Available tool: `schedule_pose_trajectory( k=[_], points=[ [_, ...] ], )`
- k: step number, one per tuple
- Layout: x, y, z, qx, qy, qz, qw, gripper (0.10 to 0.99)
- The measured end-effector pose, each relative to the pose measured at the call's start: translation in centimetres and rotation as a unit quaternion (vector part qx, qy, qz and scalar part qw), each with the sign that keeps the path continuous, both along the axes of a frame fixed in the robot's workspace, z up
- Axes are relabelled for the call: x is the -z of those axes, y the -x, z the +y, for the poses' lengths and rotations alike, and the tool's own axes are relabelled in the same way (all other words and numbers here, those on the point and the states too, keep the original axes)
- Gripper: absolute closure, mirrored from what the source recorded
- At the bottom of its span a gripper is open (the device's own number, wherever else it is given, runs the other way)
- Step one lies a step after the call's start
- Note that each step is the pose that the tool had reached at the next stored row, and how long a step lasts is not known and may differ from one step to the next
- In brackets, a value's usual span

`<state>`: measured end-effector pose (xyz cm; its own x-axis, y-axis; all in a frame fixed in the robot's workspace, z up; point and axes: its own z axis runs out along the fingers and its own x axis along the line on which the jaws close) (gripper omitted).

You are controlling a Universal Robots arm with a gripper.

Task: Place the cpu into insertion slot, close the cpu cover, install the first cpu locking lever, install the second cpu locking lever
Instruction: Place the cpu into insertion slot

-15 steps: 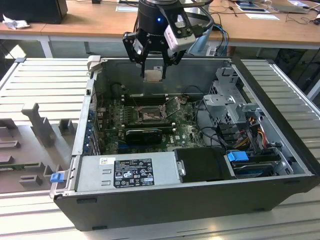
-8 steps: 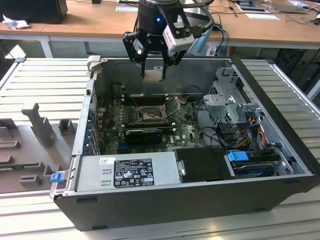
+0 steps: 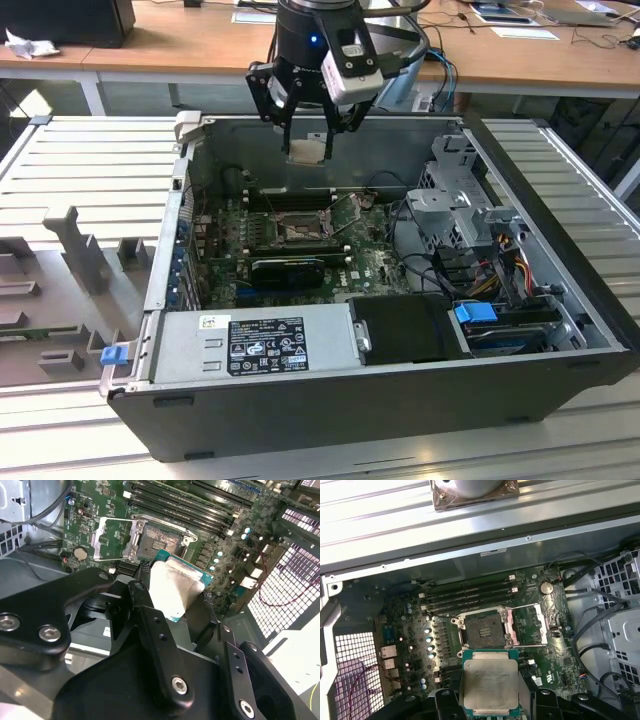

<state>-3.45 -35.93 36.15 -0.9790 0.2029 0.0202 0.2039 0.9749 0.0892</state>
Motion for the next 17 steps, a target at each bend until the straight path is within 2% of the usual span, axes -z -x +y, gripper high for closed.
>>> schedule_pose_trajectory(
  k=[17],
  points=[
    [0.02,0.00,0.00,0.034,0.0002,0.0000,0.9994,0.561]
  ],
)
